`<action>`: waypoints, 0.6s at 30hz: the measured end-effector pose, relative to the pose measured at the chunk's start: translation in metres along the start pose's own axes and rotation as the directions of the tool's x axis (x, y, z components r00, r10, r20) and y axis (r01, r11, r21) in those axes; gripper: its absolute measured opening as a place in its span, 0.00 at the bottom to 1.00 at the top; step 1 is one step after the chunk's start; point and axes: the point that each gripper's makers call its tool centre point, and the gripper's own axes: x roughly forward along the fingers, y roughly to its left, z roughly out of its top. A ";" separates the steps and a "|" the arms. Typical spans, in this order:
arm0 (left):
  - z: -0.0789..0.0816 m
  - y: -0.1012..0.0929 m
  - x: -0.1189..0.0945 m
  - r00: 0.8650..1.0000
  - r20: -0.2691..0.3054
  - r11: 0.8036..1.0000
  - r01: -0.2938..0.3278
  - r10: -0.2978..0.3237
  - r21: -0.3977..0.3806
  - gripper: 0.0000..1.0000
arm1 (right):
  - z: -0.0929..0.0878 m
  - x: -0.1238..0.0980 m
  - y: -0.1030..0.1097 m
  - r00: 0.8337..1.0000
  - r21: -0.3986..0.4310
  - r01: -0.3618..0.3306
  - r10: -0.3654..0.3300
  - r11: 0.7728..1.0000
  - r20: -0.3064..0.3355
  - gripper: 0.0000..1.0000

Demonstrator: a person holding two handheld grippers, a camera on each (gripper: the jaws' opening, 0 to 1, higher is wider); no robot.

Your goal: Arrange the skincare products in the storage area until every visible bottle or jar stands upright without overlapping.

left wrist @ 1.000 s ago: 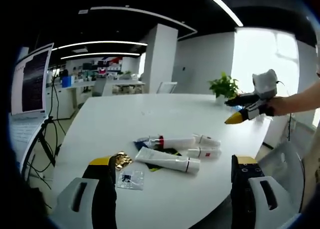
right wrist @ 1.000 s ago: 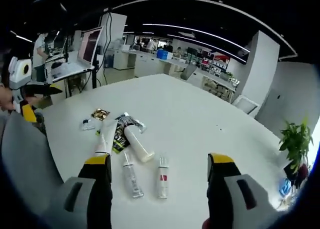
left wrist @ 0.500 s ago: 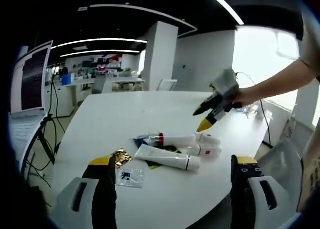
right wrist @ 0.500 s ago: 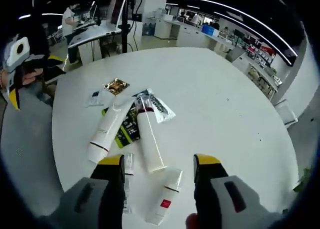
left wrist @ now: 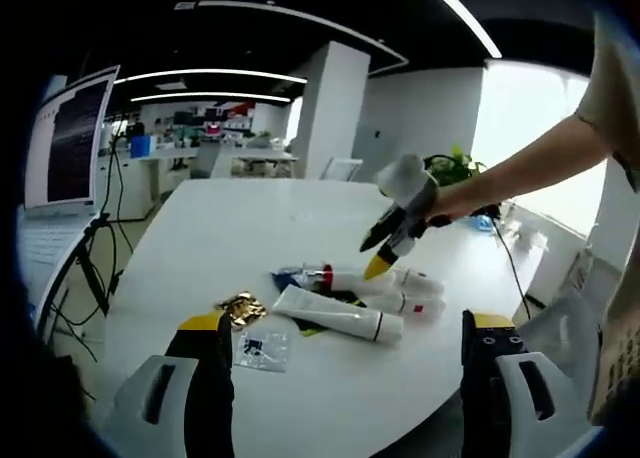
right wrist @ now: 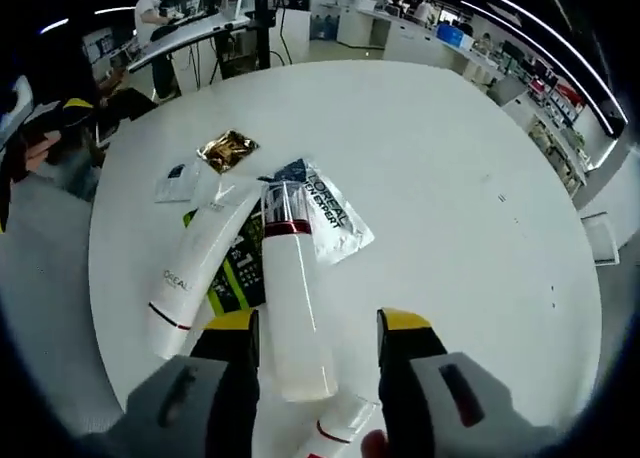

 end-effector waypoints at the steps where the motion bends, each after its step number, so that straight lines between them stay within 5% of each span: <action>1: 0.000 0.000 0.000 1.000 -0.001 1.000 0.001 -0.001 -0.001 0.94 | 0.001 0.005 0.002 1.000 -0.001 -0.009 0.009 1.000 -0.006 0.47; 13: -0.001 0.002 0.000 1.000 -0.004 1.000 -0.004 0.004 -0.020 0.93 | -0.009 0.038 0.011 0.987 -0.086 -0.059 0.045 0.995 -0.151 0.35; 18: -0.001 0.002 0.000 1.000 -0.004 1.000 -0.006 0.006 -0.023 0.92 | -0.005 0.042 0.016 0.986 -0.096 -0.078 0.062 0.992 -0.155 0.30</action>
